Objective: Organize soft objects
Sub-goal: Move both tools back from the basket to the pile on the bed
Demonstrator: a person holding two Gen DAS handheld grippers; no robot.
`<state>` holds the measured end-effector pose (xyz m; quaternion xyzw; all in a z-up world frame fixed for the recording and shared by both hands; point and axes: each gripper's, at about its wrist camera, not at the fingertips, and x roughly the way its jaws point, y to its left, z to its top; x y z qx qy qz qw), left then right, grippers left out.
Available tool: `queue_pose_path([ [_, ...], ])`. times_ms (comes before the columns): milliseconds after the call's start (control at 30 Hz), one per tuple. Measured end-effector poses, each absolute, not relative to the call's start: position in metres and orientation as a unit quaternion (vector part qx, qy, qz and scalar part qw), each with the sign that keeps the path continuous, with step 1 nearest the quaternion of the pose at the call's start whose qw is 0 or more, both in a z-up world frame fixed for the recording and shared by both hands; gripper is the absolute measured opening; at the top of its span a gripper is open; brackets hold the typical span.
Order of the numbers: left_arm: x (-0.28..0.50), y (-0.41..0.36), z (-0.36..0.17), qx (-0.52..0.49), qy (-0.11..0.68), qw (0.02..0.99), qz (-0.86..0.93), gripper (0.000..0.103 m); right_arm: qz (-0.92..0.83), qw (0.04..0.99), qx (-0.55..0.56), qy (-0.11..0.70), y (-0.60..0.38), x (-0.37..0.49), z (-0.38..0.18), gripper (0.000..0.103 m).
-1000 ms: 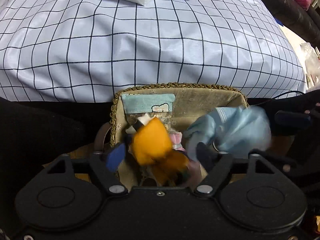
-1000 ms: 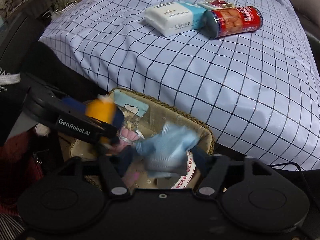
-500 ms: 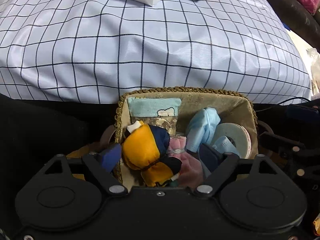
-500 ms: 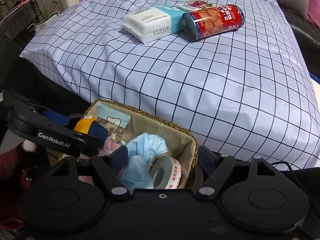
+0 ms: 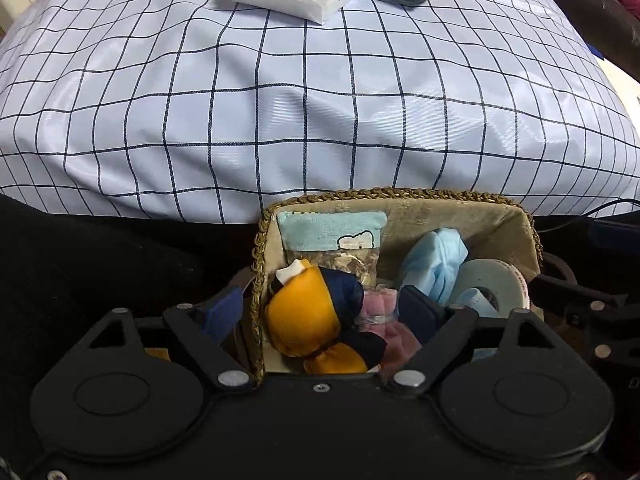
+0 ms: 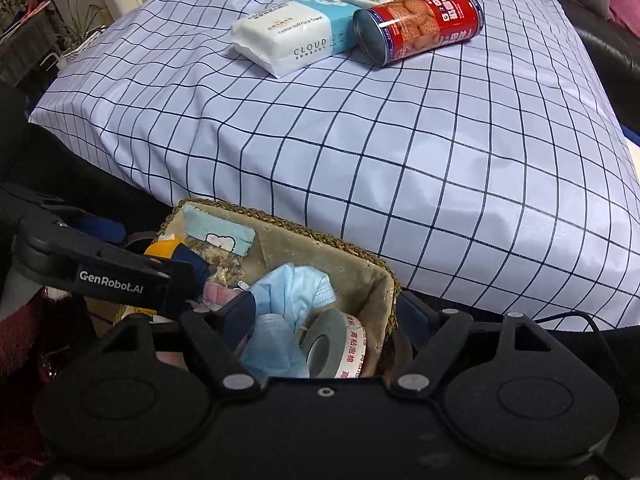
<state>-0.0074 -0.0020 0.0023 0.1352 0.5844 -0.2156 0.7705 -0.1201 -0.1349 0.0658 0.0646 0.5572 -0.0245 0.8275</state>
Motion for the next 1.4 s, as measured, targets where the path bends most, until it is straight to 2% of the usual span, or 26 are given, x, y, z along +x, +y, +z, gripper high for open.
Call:
queue_pose_path([
  [400, -0.002, -0.001, 0.007, 0.136, 0.572, 0.782, -0.207, 0.081, -0.041, 0.826, 0.079, 0.556, -0.143, -0.111, 0.062, 0.078],
  [700, 0.030, -0.001, 0.028, 0.120, 0.538, 0.811, -0.197, 0.081, -0.084, 0.838, 0.099, 0.530, -0.167, -0.089, 0.069, 0.079],
  [1133, 0.142, -0.031, 0.087, 0.095, 0.440, 0.873, -0.189, 0.082, -0.144, 0.857, 0.138, 0.475, -0.214, -0.034, 0.094, 0.080],
  [1400, 0.217, -0.060, 0.086, 0.105, 0.403, 0.894, -0.165, 0.084, -0.152, 0.872, 0.124, 0.449, -0.220, 0.018, 0.120, 0.080],
])
